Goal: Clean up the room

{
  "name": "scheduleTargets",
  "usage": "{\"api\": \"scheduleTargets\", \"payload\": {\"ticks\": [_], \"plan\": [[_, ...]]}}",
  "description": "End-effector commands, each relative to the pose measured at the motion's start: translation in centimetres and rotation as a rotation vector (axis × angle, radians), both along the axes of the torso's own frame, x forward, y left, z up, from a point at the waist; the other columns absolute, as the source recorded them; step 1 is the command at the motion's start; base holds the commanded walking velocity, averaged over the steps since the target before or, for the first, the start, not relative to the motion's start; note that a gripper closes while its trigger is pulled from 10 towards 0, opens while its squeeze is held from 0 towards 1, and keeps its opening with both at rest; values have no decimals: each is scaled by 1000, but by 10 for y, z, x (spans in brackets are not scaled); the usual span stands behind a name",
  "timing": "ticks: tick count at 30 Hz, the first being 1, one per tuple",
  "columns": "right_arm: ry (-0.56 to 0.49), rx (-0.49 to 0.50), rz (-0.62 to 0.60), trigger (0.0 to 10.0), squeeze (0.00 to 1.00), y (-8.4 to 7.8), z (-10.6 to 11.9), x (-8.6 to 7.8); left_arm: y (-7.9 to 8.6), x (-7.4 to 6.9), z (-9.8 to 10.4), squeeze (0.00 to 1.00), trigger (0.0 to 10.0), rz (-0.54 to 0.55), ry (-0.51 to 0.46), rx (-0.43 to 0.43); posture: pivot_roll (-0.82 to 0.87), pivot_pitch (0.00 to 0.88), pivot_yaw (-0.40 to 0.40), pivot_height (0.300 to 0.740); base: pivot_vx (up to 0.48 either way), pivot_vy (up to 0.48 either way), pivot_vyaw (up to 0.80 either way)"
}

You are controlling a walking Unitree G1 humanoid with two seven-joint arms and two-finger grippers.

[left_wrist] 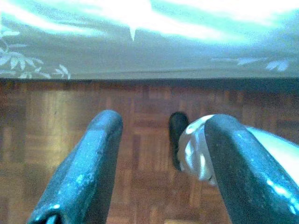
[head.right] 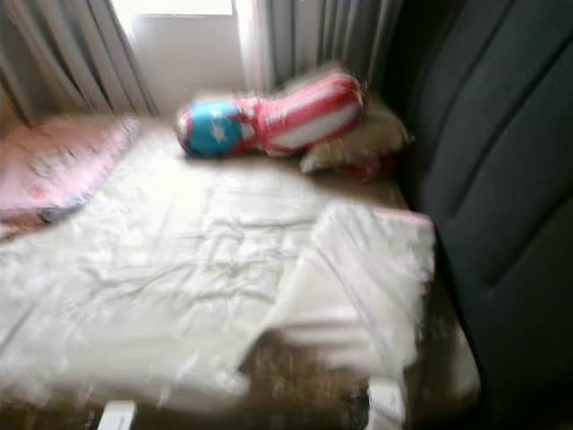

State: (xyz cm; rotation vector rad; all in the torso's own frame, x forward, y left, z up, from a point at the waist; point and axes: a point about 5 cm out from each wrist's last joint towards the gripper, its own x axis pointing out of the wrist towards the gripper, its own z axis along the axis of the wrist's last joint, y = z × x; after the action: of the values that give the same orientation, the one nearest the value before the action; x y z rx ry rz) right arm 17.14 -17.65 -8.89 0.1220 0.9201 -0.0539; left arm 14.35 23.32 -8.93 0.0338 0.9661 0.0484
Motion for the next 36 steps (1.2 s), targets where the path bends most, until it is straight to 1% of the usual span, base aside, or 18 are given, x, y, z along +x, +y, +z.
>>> {"api": "scheduleTargets", "payload": {"ticks": [1,3,4,8,9,10,12,15,23,24,25,26,27,29,32,33,36], "plan": [[24,-25,-29,10000,0,-13,-3,-9,-6,3,0,0,10000,-1,-7,-12,-67,0,-10,740,0,0,0],[19,-24,-29,10000,0,-13,-2,-9,-5,3,0,0,10000,10,-11,-13,-68,0,-9,740,0,0,0],[12,-21,-37,10000,0,-13,-2,-9,-5,2,0,0,10000,34,-18,-23,-68,0,-9,740,0,0,0],[-35,3,-103,10000,0,-13,-1,-8,-6,2,0,0,10000,108,-59,-77,-73,0,-5,740,0,0,0],[-63,5,-118,10000,0,-13,1,-7,-6,3,1,0,10000,113,-81,-86,-69,0,-6,740,0,0,0],[-63,5,-118,10000,0,-13,1,-7,-6,3,1,0,10000,113,-81,-86,-69,0,-6,740,0,0,0],[-112,-17,-124,10000,0,-15,4,-4,-7,6,3,0,10000,115,-112,-89,-62,0,-11,740,0,0,0],[-136,-13,-93,10000,0,-14,7,1,-7,9,4,0,10000,115,-119,-89,-55,0,-16,740,0,0,0],[-194,19,-137,10000,0,-12,13,13,-7,20,9,0,10000,110,-142,-94,-72,0,0,740,0,0,0],[-256,7,-124,10000,0,-11,27,40,-7,24,10,0,10000,105,-145,-91,-73,0,3,740,0,0,0],[-301,-1,-117,10000,0,-11,38,58,-7,25,10,0,10000,103,-145,-90,-73,0,3,740,0,0,0],[-334,-5,-117,10000,0,-11,46,71,-7,26,11,0,10000,103,-148,-90,-70,0,2,740,0,0,0],[-352,-7,-120,10000,0,-11,51,78,-7,28,12,0,10000,104,-153,-91,-68,0,1,740,0,0,0],[-360,-7,-128,10000,0,-11,53,80,-7,31,13,0,10000,108,-168,-95,-75,0,1,740,0,0,0],[-360,-8,-140,10000,0,-16,51,77,-8,33,15,0,10000,109,-191,-102,-80,0,-2,740,0,0,0],[-389,-9,-155,10000,0,-22,52,74,-10,36,18,0,10000,95,-241,-110,-98,0,-15,740,0,0,0],[-416,-11,-159,10000,0,-25,54,74,-11,38,20,0,10000,88,-282,-108,-106,0,-26,740,0,0,0]]}}
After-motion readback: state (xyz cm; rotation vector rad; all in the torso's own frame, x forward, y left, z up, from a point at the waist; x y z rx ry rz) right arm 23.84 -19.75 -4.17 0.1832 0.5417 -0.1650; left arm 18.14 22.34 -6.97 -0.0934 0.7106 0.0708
